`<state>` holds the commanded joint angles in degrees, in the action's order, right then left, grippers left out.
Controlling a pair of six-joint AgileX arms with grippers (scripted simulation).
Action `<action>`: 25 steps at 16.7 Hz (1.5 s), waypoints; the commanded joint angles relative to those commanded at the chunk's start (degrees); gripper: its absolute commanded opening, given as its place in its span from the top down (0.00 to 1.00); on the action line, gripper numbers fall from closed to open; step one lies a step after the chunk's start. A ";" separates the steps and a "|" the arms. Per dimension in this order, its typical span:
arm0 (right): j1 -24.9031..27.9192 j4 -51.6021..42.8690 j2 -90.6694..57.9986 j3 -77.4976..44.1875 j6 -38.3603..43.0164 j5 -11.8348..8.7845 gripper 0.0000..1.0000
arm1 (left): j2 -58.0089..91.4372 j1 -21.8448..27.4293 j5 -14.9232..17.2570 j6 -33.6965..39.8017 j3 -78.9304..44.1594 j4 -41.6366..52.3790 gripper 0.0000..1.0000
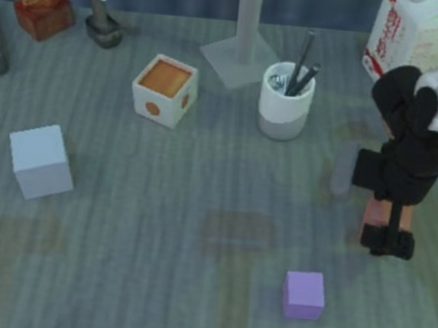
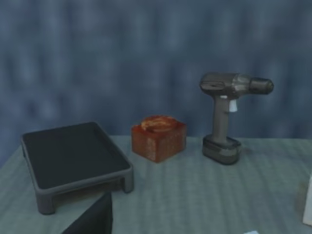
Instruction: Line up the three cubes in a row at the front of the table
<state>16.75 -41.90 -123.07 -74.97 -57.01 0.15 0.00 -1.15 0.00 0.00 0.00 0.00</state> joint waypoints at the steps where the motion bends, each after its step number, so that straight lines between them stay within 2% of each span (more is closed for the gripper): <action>1: 0.00 0.00 0.00 0.00 0.00 0.00 0.00 | 0.00 0.00 0.00 0.00 0.00 0.00 0.00; 3: 0.00 0.00 0.00 0.00 0.00 0.00 0.00 | 0.00 0.00 0.00 0.00 0.00 0.00 0.00; 16: 0.00 0.00 0.00 0.00 0.00 0.00 0.98 | 0.00 0.00 0.00 0.00 0.00 0.00 0.00; 25: -0.02 -1.52 1.62 -0.10 0.70 -0.31 1.00 | 0.00 0.00 0.00 0.00 0.00 0.00 0.00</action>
<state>16.73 -43.42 -121.45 -75.07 -56.31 -0.16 0.00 -1.15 0.00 0.00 0.00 0.00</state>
